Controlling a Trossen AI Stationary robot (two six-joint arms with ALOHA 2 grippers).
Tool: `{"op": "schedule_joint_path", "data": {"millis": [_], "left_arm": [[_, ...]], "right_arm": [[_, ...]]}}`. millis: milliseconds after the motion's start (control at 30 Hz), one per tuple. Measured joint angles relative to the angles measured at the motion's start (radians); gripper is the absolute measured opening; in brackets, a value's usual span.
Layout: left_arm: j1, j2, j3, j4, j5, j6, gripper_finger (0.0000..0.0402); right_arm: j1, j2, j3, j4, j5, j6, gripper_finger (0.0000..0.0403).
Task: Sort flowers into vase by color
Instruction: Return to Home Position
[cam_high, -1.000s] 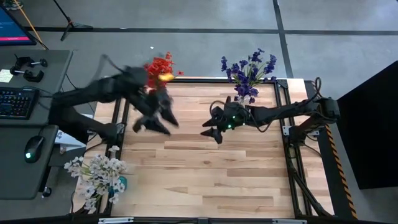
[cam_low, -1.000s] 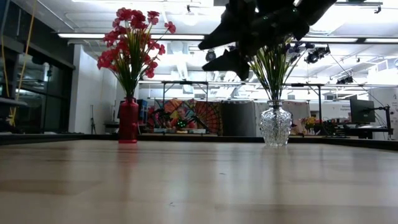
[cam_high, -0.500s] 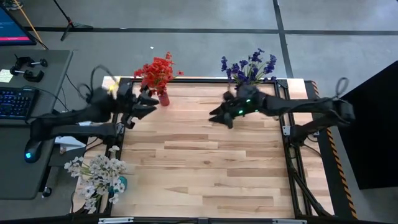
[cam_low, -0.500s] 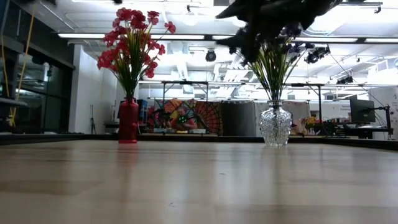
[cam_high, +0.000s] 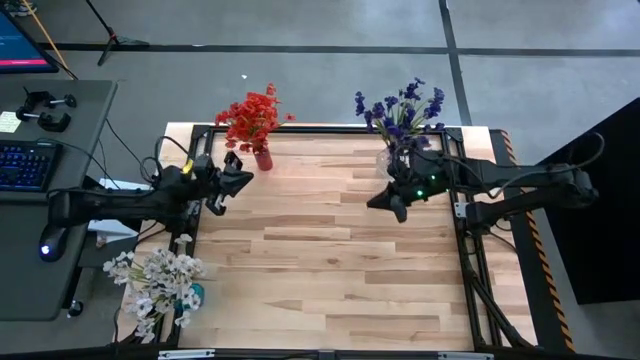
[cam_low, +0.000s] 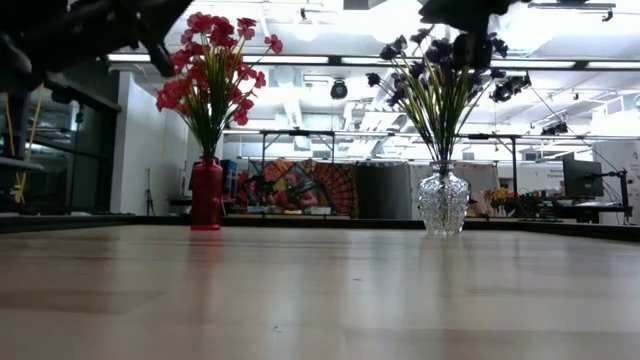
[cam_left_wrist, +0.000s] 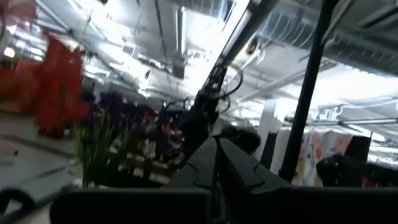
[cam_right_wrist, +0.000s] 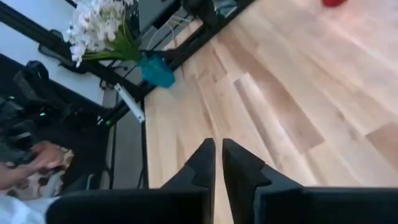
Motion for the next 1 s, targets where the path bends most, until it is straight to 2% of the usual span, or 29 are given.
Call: {"op": "schedule_joint_path", "data": {"millis": [100, 200, 333, 467, 600, 700, 767, 933, 1000], "left_arm": [[-0.02, 0.012, -0.052, 0.015, -0.019, -0.003, 0.0001], [-0.058, 0.023, -0.113, 0.054, -0.099, -0.037, 0.0], [-0.125, 0.037, -0.109, 0.057, -0.155, -0.042, 0.0], [-0.186, 0.051, -0.109, 0.039, -0.228, -0.025, 0.0], [-0.2, 0.05, -0.109, 0.043, -0.243, -0.068, 0.0], [-0.2, 0.05, -0.108, 0.042, -0.199, -0.141, 0.0], [-0.2, 0.05, -0.109, 0.038, -0.124, -0.211, 0.0], [-0.201, 0.05, -0.109, 0.034, 0.138, -0.464, 0.0001], [-0.203, 0.05, -0.109, 0.028, 0.199, -0.523, 0.0001]], "right_arm": [[0.044, -0.007, 0.0, -0.01, 0.015, 0.027, 0.0016], [0.084, -0.012, -0.002, -0.04, 0.021, 0.043, 0.0003], [0.152, -0.051, -0.028, -0.045, 0.048, 0.053, 0.0002], [0.255, -0.155, -0.169, 0.055, 0.064, 0.143, 0.0001], [0.388, -0.304, -0.382, 0.244, 0.205, 0.242, 0.0], [0.441, -0.388, -0.538, 0.44, 0.296, 0.233, 0.0], [0.436, -0.42, -0.63, 0.577, 0.312, 0.191, 0.0], [0.348, -0.469, -0.781, 0.769, 0.31, 0.05, 0.0], [0.301, -0.489, -0.824, 0.838, 0.282, -0.009, 0.0]]}}
